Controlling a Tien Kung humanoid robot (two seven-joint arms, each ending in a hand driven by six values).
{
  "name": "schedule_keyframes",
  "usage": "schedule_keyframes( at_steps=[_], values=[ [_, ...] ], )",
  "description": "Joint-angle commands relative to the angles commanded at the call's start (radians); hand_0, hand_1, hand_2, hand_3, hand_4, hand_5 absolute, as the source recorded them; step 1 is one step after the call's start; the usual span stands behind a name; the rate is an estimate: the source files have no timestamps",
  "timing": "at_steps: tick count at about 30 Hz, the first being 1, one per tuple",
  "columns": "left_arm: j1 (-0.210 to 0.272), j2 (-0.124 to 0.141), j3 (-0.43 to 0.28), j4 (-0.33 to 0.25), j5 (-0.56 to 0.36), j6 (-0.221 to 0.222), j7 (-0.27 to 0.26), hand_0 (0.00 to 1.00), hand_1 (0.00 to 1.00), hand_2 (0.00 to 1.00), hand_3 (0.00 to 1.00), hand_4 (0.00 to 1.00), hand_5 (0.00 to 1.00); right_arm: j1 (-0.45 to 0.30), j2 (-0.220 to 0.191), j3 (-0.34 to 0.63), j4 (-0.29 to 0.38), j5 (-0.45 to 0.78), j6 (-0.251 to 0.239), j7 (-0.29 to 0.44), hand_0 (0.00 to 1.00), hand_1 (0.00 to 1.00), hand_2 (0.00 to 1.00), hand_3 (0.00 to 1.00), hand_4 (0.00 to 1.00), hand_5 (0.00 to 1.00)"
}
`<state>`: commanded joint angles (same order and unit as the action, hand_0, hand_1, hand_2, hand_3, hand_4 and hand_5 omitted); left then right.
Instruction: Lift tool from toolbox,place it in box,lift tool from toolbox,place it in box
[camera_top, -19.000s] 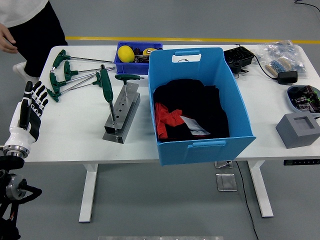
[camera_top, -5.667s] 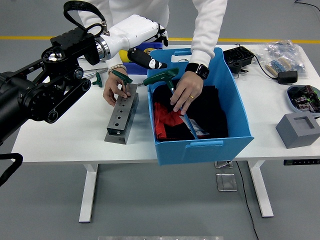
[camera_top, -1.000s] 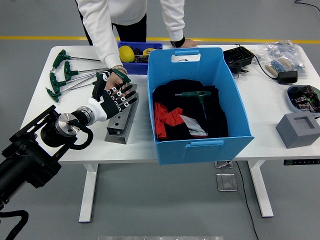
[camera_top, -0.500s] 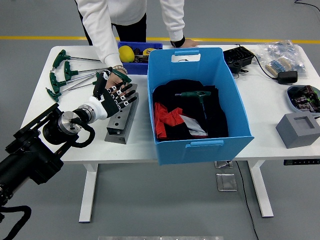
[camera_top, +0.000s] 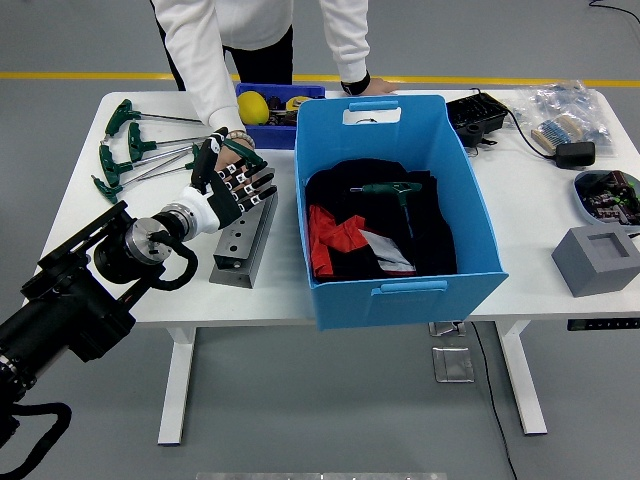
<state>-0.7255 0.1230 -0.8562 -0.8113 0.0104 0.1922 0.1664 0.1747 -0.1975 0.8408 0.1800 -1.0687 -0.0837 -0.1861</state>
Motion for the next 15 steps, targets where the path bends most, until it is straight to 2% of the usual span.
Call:
schedule_keyframes(
  at_steps=[4, 5, 9, 11, 15],
  values=[
    [-0.011, -0.006, 0.003, 0.015, -0.018, 0.000, -0.012, 0.524, 0.635, 0.757, 0.914, 0.813, 0.901, 0.003, 0.000, -0.006, 0.000, 0.004, 0.000, 0.002, 0.658, 0.641, 0.730, 0.570, 0.833, 0.657],
    [-0.013, -0.007, 0.003, 0.018, -0.022, 0.000, -0.014, 0.525, 0.637, 0.756, 0.867, 0.814, 0.904, 0.003, 0.000, -0.006, 0.000, 0.004, 0.000, 0.002, 0.658, 0.644, 0.730, 0.571, 0.834, 0.657],
    [-0.020, -0.011, 0.001, 0.024, -0.038, 0.012, -0.026, 0.525, 0.637, 0.756, 0.867, 0.814, 0.904, 0.005, 0.000, -0.009, 0.000, 0.006, -0.001, 0.003, 0.658, 0.644, 0.730, 0.571, 0.834, 0.657],
    [-0.021, -0.011, 0.000, 0.024, -0.048, 0.017, -0.033, 0.539, 0.655, 0.791, 0.831, 0.812, 0.908, 0.006, 0.000, -0.010, 0.000, 0.007, -0.001, 0.003, 0.658, 0.642, 0.730, 0.571, 0.834, 0.658],
    [-0.017, -0.009, -0.007, 0.009, -0.060, 0.020, -0.037, 0.539, 0.655, 0.791, 0.831, 0.812, 0.908, 0.005, 0.000, -0.009, 0.000, 0.006, -0.001, 0.003, 0.658, 0.642, 0.730, 0.571, 0.834, 0.658]
  ],
)
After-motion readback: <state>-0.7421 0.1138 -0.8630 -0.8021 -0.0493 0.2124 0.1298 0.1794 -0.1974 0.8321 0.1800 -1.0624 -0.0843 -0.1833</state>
